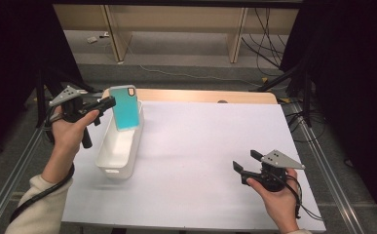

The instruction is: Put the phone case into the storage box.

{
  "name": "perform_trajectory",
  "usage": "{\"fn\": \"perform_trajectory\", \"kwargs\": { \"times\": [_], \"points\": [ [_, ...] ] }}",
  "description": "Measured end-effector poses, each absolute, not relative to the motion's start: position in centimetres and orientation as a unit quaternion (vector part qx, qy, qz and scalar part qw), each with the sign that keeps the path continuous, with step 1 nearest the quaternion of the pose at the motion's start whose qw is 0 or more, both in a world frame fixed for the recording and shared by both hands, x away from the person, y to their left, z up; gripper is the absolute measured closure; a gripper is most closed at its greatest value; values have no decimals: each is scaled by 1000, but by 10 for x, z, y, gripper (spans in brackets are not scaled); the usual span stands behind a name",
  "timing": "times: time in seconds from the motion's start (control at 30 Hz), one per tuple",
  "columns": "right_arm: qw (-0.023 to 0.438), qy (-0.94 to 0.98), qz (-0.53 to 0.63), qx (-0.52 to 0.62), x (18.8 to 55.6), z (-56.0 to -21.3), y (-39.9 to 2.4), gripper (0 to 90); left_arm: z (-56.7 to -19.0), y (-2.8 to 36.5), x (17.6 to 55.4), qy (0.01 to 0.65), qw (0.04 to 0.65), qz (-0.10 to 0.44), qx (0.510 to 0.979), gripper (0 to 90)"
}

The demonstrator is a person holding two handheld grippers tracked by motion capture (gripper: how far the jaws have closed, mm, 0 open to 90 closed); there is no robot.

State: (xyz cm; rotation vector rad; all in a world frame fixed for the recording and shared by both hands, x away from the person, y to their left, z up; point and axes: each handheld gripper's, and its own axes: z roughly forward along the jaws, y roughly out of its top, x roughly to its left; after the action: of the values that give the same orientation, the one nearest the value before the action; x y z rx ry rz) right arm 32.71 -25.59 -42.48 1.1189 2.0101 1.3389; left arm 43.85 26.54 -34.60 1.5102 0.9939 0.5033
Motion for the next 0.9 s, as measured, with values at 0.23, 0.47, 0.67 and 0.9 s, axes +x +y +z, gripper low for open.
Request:
{"fn": "perform_trajectory", "kwargs": {
  "times": [0.23, 0.47, 0.67, 0.9],
  "points": [
    [240, 743, 474, 409, 326, -424, -258, 249, -348, 268, 441, 428, 586, 222, 652, 831],
    [241, 736, 484, 408, 328, -426, -256, 251, -347, 271, 441, 427, 586, 227, 650, 831],
    [239, 736, 482, 410, 327, -425, -256, 252, -346, 273, 443, 426, 588, 226, 649, 831],
    [242, 737, 479, 410, 327, -425, -256, 253, -344, 279, 442, 429, 591, 229, 644, 831]
  ]
}}
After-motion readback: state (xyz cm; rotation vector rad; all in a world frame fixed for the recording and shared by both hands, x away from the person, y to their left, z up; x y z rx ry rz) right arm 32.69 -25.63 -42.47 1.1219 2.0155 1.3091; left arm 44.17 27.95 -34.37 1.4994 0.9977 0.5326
